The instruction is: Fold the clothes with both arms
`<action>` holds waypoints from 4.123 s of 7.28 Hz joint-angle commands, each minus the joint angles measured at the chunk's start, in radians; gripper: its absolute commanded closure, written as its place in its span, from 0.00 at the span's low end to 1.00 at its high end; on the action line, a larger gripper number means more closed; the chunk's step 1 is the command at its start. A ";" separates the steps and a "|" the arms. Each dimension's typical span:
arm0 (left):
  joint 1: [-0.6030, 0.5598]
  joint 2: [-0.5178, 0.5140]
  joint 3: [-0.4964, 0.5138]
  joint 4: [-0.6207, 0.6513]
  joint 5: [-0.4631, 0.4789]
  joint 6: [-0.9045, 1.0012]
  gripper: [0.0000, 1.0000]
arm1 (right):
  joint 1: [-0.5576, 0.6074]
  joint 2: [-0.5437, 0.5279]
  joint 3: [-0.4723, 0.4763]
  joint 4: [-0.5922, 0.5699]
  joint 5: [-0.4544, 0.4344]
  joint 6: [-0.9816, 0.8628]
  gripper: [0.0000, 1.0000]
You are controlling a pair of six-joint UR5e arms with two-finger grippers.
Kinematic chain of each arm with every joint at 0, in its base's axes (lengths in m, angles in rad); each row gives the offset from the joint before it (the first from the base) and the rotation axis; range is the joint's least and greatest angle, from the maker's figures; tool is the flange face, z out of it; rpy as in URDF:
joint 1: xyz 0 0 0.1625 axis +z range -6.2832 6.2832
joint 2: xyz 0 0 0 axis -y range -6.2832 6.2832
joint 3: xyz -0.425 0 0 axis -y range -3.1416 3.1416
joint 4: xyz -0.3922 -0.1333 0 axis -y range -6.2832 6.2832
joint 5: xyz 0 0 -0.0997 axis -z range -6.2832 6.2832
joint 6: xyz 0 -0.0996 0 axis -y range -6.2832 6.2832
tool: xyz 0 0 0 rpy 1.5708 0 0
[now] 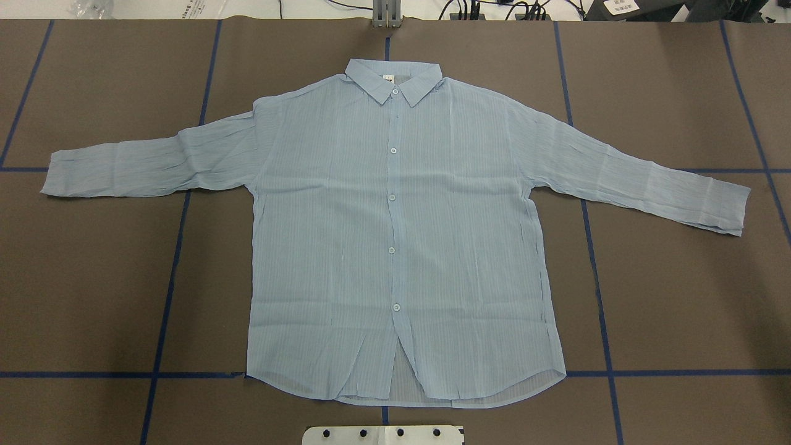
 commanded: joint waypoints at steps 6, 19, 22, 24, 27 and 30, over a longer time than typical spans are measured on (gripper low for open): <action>0.000 -0.034 0.058 -0.159 -0.004 0.003 0.00 | -0.182 0.110 -0.457 0.672 -0.053 0.460 0.01; -0.002 -0.029 0.058 -0.159 -0.004 0.005 0.00 | -0.379 0.178 -0.694 0.880 -0.257 0.542 0.66; -0.002 -0.029 0.057 -0.159 -0.004 0.005 0.00 | -0.376 0.172 -0.676 0.888 -0.252 0.543 1.00; -0.002 -0.029 0.057 -0.159 -0.004 0.005 0.00 | -0.364 0.173 -0.598 0.874 -0.249 0.555 1.00; -0.002 -0.028 0.057 -0.159 -0.004 0.005 0.00 | -0.352 0.209 -0.395 0.680 -0.248 0.639 1.00; -0.002 -0.029 0.058 -0.159 -0.004 0.003 0.00 | -0.382 0.335 -0.051 0.239 -0.313 0.843 1.00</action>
